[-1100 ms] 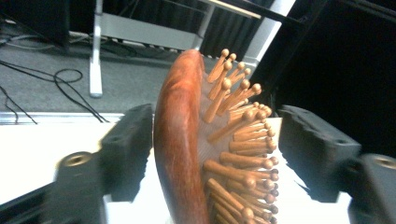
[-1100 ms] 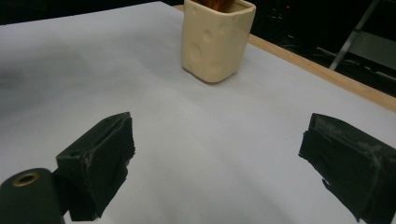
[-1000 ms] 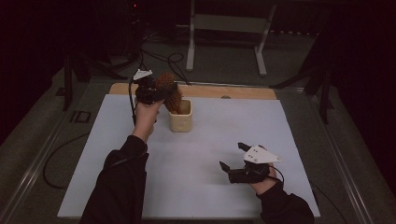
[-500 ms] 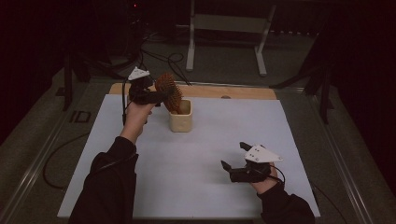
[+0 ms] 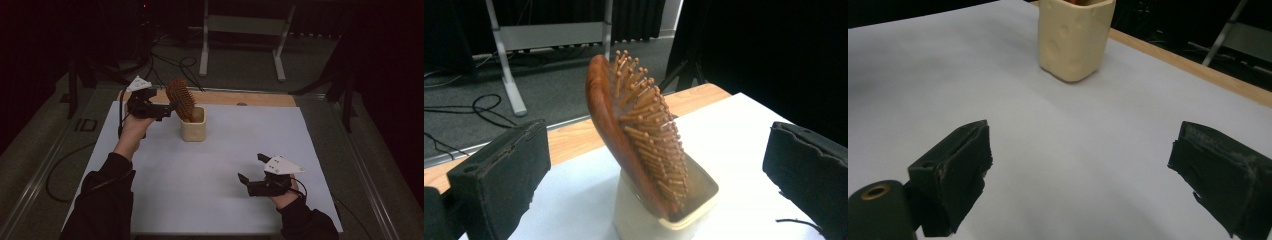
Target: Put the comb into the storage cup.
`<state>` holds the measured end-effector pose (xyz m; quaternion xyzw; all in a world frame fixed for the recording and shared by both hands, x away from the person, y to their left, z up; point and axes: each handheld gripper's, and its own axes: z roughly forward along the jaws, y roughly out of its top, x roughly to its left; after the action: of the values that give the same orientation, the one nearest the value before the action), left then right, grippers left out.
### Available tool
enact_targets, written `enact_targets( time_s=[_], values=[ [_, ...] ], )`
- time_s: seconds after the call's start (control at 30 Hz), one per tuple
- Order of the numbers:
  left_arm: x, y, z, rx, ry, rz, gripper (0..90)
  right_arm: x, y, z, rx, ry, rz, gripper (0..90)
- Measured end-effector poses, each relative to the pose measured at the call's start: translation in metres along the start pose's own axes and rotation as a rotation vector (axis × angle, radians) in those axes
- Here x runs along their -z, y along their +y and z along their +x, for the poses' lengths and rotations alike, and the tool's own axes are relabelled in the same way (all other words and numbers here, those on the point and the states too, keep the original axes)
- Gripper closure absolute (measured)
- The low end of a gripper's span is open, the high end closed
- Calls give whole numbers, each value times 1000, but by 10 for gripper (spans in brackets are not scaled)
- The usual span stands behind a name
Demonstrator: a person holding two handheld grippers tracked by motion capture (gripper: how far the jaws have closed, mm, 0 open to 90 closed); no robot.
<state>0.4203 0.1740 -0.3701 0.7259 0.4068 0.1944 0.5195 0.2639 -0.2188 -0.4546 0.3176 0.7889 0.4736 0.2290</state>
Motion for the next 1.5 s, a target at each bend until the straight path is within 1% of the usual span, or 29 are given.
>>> enact_targets(
  time_s=[0.03, 0.07, 0.2, 0.27, 0.33, 0.43, 0.53, 0.67, 0.73, 0.8, 1.03, 1.1, 1.27, 1.3, 1.37, 1.5],
  values=[
    [0, 0, 0, 0, 0, 0, 0, 0, 0, 0, 4, -3, 0, 84],
    [4, -2, -1, -4, -12, -1, 0, 1, -1, 0, 2, 0, 2, 84],
    [11, -7, -2, -20, -21, 6, 0, 1, -2, 0, 1, 1, 1, 84],
    [15, -9, -3, -21, -31, 3, 0, 2, -2, -1, -2, 2, 2, 84],
    [19, -12, -4, -29, -41, 3, 0, 3, -2, -1, -7, 2, 1, 85],
    [23, -16, -4, -39, -46, 4, 0, 3, -3, -1, -8, 5, -1, 84],
    [30, -22, -6, -45, -65, 3, 0, 4, -4, -1, -7, 3, 3, 85],
    [39, -28, -8, -59, -76, 4, 0, 5, -6, -1, -11, 7, 5, 85],
    [44, -31, -9, -64, -83, 0, 0, 5, -6, -1, -5, 8, -1, 85],
    [48, -35, -10, -68, -88, -2, 0, 5, -7, 0, -5, 10, 5, 85],
    [64, -54, -16, -96, -98, 1, 0, 7, -10, 0, -15, 13, 6, 85],
    [68, -61, -18, -104, -99, -1, 0, 8, -11, 0, -13, 12, 5, 85],
    [75, -79, -22, -119, -106, 9, 0, 8, -13, 0, -11, 12, 6, 85],
    [77, -82, -23, -121, -100, 13, 0, 8, -13, 0, -9, 11, 8, 85],
    [79, -89, -23, -122, -103, 17, 0, 9, -14, 0, -10, 12, 5, 85],
    [84, -103, -26, -130, -96, 25, 0, 10, -15, 1, -7, 9, 5, 85]
  ],
)
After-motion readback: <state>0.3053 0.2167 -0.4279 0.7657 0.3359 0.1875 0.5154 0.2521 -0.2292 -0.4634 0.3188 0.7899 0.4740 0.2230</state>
